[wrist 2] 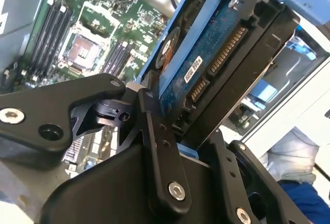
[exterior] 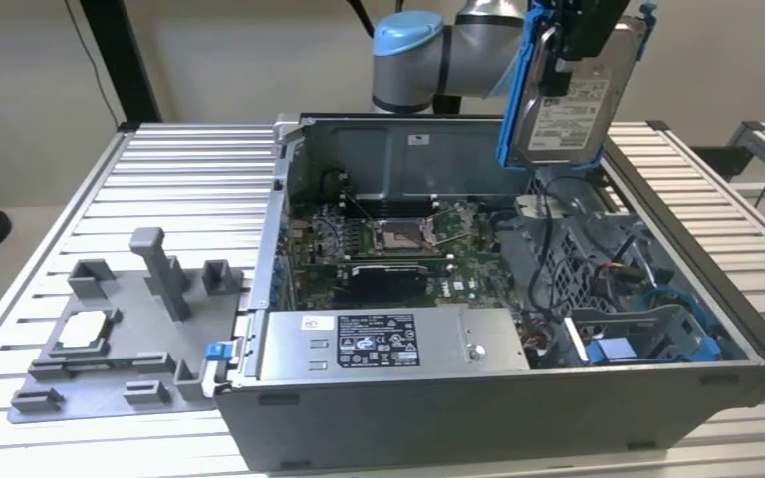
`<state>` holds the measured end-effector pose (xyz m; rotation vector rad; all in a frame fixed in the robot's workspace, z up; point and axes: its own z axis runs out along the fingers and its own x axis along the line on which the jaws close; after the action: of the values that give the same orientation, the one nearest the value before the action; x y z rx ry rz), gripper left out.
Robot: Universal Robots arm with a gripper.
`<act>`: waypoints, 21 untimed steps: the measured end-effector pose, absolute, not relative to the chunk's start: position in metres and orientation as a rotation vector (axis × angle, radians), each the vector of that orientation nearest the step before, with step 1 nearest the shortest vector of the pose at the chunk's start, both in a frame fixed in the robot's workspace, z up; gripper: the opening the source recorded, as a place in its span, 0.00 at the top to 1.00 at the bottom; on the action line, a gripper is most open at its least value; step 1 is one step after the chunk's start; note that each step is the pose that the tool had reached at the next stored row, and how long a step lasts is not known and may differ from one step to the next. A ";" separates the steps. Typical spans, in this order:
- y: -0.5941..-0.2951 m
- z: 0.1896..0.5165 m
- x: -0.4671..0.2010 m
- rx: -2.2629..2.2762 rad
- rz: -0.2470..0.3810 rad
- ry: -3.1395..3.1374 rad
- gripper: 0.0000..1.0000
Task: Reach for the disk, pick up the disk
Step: 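Pick up the disk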
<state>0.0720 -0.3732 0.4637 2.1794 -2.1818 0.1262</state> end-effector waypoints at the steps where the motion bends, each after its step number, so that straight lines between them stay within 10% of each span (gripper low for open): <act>1: -0.373 0.464 0.072 2.169 0.126 -2.191 1.00; 21: -0.383 0.464 0.073 2.167 0.124 -2.192 1.00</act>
<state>0.0732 -0.3832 0.4636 2.1667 -2.1922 0.1236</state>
